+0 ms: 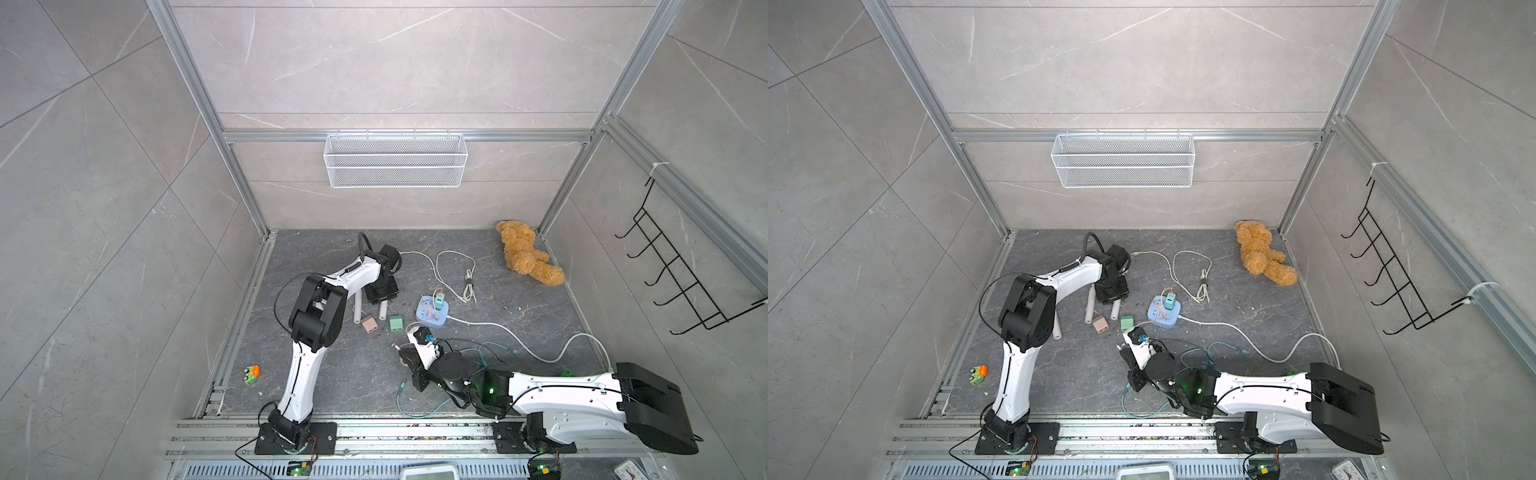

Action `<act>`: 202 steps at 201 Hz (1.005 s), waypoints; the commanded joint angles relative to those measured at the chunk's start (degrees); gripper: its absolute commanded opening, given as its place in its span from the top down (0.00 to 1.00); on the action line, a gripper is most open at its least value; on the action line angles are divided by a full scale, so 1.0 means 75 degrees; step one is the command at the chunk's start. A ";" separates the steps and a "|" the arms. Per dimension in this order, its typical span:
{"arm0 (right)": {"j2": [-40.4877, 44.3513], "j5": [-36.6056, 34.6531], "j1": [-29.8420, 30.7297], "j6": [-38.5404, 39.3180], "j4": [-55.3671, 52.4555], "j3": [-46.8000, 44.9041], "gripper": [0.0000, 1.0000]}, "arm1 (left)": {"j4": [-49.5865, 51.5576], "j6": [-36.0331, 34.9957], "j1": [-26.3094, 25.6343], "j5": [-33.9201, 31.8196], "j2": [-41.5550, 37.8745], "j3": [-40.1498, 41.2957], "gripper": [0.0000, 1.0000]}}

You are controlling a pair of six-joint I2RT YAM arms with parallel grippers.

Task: Charge the electric toothbrush
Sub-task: Pick up the electric toothbrush from the center of the board.

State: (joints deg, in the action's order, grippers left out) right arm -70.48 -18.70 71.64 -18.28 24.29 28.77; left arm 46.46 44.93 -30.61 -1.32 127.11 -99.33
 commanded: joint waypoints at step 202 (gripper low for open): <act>-0.0161 0.0101 -0.0574 -0.0463 0.0118 0.0016 1.00 | -0.1456 0.1180 0.0201 0.0545 -0.4032 0.2435 1.00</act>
State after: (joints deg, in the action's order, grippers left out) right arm -71.68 -19.68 68.45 -21.45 23.79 28.80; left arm 40.66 49.23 -29.58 -0.75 103.88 -84.66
